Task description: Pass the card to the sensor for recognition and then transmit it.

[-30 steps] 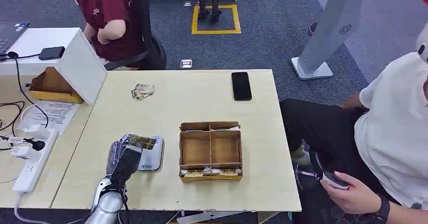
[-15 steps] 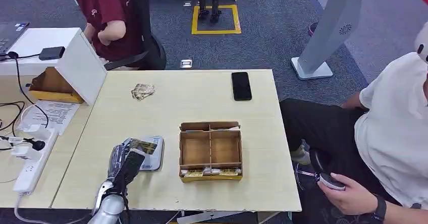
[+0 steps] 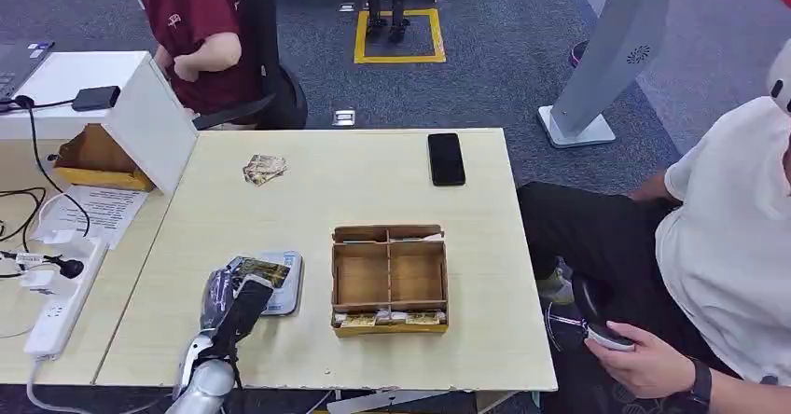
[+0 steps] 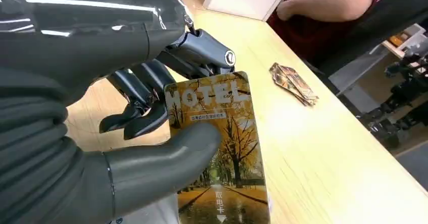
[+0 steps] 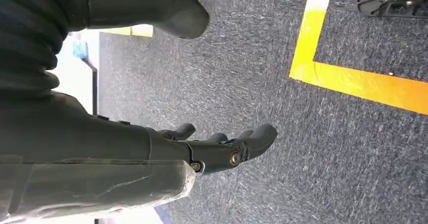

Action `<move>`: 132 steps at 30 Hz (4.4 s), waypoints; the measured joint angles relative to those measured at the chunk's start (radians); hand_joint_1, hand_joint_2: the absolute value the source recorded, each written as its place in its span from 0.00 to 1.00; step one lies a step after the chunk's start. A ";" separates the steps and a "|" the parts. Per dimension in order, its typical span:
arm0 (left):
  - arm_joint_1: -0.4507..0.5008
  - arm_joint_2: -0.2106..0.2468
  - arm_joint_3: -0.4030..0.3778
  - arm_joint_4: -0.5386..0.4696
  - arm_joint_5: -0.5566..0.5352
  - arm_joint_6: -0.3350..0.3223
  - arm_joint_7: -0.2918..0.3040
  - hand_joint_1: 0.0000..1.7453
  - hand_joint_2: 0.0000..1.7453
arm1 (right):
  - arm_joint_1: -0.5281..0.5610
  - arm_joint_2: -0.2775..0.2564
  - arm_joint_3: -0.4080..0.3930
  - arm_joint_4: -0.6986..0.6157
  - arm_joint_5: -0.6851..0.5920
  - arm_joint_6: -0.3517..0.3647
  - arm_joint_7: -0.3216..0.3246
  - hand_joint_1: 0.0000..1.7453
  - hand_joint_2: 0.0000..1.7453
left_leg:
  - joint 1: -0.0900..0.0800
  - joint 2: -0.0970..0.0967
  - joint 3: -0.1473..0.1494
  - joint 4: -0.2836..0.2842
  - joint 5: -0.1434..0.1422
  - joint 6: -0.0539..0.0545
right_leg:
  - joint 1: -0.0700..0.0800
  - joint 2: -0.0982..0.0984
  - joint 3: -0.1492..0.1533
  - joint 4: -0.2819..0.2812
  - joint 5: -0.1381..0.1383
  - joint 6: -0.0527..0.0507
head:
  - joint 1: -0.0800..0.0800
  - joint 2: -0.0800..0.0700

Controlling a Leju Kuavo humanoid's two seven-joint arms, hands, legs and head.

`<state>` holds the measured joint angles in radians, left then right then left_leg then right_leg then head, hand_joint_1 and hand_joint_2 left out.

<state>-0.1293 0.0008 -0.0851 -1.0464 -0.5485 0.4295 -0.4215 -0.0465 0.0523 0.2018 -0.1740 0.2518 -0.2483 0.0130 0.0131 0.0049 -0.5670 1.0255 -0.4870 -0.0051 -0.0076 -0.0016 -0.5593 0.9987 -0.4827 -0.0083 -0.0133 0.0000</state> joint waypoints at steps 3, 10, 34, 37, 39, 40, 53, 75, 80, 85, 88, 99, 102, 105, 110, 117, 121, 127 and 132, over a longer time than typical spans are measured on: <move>-0.001 -0.001 0.000 0.008 -0.024 0.020 0.004 1.00 1.00 | 0.000 0.000 0.000 0.000 0.001 0.000 0.000 0.00 1.00 | 0.000 0.000 0.000 0.000 0.000 0.000 | 0.000 0.000 0.000 0.000 0.000 0.000 | 0.000 0.000; -0.012 -0.001 0.000 0.036 -0.052 0.042 0.013 1.00 1.00 | 0.000 0.000 -0.006 0.000 0.006 0.000 -0.001 0.00 1.00 | 0.000 0.000 0.000 0.000 0.000 0.000 | 0.000 0.000 0.000 0.000 0.000 0.000 | 0.000 0.000; -0.031 -0.001 -0.001 0.082 -0.147 0.097 0.063 1.00 1.00 | 0.000 0.001 -0.010 0.000 0.019 0.000 0.001 0.00 1.00 | 0.000 0.000 0.000 0.000 0.000 0.000 | 0.000 0.000 0.000 0.000 0.000 0.000 | 0.000 0.000; -0.034 -0.001 -0.001 0.090 -0.156 0.101 0.067 1.00 1.00 | 0.000 0.002 -0.015 0.000 0.021 0.000 0.001 0.00 1.00 | 0.000 0.000 0.000 0.000 0.000 0.000 | 0.000 0.000 0.000 0.000 0.000 0.000 | 0.000 0.000; -0.035 -0.001 -0.001 0.095 -0.169 0.111 0.074 1.00 1.00 | 0.000 0.002 -0.018 0.000 0.023 -0.001 0.001 0.00 1.00 | 0.000 0.000 0.000 0.000 0.000 0.000 | 0.000 0.000 0.000 0.000 0.000 0.000 | 0.000 0.000; -0.036 -0.001 -0.001 0.099 -0.180 0.119 0.078 1.00 1.00 | 0.000 0.002 -0.019 0.000 0.024 -0.002 0.001 0.00 1.00 | 0.000 0.000 0.000 0.000 0.000 0.000 | 0.000 0.000 0.000 0.000 0.000 0.000 | 0.000 0.000; -0.064 -0.002 -0.008 0.166 -0.232 0.158 0.106 1.00 1.00 | -0.001 0.005 -0.023 0.000 0.035 0.000 0.002 0.00 1.00 | 0.000 0.000 0.001 0.000 0.000 0.000 | 0.000 0.000 0.001 0.000 0.000 0.000 | 0.000 0.000; -0.062 -0.023 0.021 0.165 0.075 -0.082 -0.012 1.00 1.00 | -0.001 0.005 -0.024 0.000 0.049 0.001 -0.003 0.00 1.00 | 0.000 -0.001 0.002 0.000 0.000 0.000 | 0.000 -0.002 0.003 0.000 0.000 0.000 | 0.000 0.000; -0.035 -0.026 0.058 0.083 0.260 -0.226 -0.017 1.00 1.00 | -0.002 0.005 -0.025 0.000 0.061 0.001 -0.003 0.00 1.00 | 0.000 -0.001 0.002 0.000 0.001 0.001 | 0.000 -0.002 0.003 0.000 0.000 0.000 | 0.000 0.000; -0.023 -0.035 0.100 0.009 0.367 -0.253 -0.033 1.00 1.00 | -0.002 0.005 -0.026 0.000 0.063 0.000 -0.005 0.00 1.00 | 0.000 -0.001 0.002 0.000 0.001 0.001 | 0.000 -0.002 0.003 0.000 0.000 0.000 | 0.000 0.000; -0.022 -0.049 0.129 -0.026 0.469 -0.269 -0.049 1.00 1.00 | -0.003 0.005 -0.026 0.000 0.070 -0.002 -0.002 0.00 1.00 | 0.000 -0.001 0.001 0.000 0.001 0.001 | 0.000 -0.002 0.002 0.000 0.000 0.000 | 0.000 0.000; -0.054 -0.064 0.199 -0.095 0.605 -0.241 -0.069 1.00 1.00 | -0.013 0.008 -0.026 0.000 0.085 -0.003 0.011 0.00 1.00 | 0.000 -0.001 0.001 0.000 0.001 0.001 | 0.000 -0.002 0.002 0.000 0.000 0.000 | 0.000 0.000; -0.072 -0.064 0.208 -0.094 0.603 -0.198 -0.098 1.00 1.00 | -0.017 0.009 -0.026 0.000 0.096 0.002 0.016 0.00 1.00 | 0.000 -0.001 0.001 0.000 0.001 0.001 | 0.000 -0.002 0.002 0.000 0.000 0.000 | 0.000 0.000; -0.110 -0.060 0.210 -0.077 0.573 -0.161 -0.113 1.00 1.00 | -0.023 0.010 -0.026 -0.002 0.106 0.010 0.023 0.00 1.00 | 0.000 -0.001 0.001 0.000 0.001 0.001 | 0.000 -0.002 0.002 0.000 0.000 0.000 | 0.000 0.000; -0.170 -0.052 0.210 -0.035 0.544 -0.124 -0.124 1.00 1.00 | -0.029 0.010 -0.027 -0.005 0.115 0.012 0.025 0.00 1.00 | 0.000 -0.001 0.001 0.000 0.001 0.001 | 0.000 -0.002 0.002 0.000 0.001 0.000 | 0.000 0.000; -0.210 -0.048 0.210 0.003 0.533 -0.105 -0.133 1.00 1.00 | -0.034 0.011 -0.029 -0.006 0.117 0.017 0.031 0.00 1.00 | 0.000 -0.001 0.001 0.000 0.001 0.001 | 0.000 -0.002 0.001 0.000 0.001 0.000 | 0.000 0.000; -0.225 -0.048 0.210 0.025 0.531 -0.098 -0.142 1.00 1.00 | -0.035 0.013 -0.031 -0.007 0.124 0.018 0.032 0.00 1.00 | 0.000 -0.001 0.001 0.000 0.001 0.001 | 0.000 -0.002 0.001 0.000 0.001 0.000 | 0.000 0.000; -0.237 -0.042 0.210 0.042 0.529 -0.093 -0.159 1.00 1.00 | -0.035 0.013 -0.031 -0.007 0.132 0.021 0.033 0.00 1.00 | 0.000 -0.001 0.001 0.000 0.001 0.001 | 0.000 -0.002 0.001 0.000 0.001 0.000 | 0.000 0.000; -0.239 -0.040 0.210 0.050 0.528 -0.093 -0.169 0.00 1.00 | -0.035 0.013 -0.031 -0.008 0.133 0.024 0.033 0.00 1.00 | 0.000 -0.001 0.001 0.000 0.001 0.001 | 0.000 -0.002 0.001 0.000 0.001 0.000 | 0.000 0.000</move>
<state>-0.3685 -0.0389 0.1247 -0.9968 -0.0202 0.3365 -0.5909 -0.0815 0.0652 0.1705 -0.1816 0.3845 -0.2247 0.0458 0.0130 0.0037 -0.5663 1.0257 -0.4860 -0.0041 -0.0075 -0.0032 -0.5581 0.9988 -0.4817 -0.0085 -0.0137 0.0000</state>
